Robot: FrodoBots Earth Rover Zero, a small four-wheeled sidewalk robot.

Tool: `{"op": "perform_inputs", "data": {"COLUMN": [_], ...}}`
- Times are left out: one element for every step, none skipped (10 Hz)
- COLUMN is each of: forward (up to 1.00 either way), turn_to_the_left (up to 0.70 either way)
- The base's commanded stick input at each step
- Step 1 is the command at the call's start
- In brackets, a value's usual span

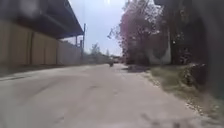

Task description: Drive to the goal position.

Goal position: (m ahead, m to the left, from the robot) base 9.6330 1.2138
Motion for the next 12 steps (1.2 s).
{"op": "perform_inputs", "data": {"forward": [0.7, 0.7, 0.7, 0.7, 0.7, 0.7, 0.7, 0.7, 0.7, 0.7, 0.7, 0.7], "turn_to_the_left": [0.0, 0.0, 0.0, 0.0, 0.0, 0.0, 0.0, 0.0, 0.0, 0.0, 0.0, 0.0]}}
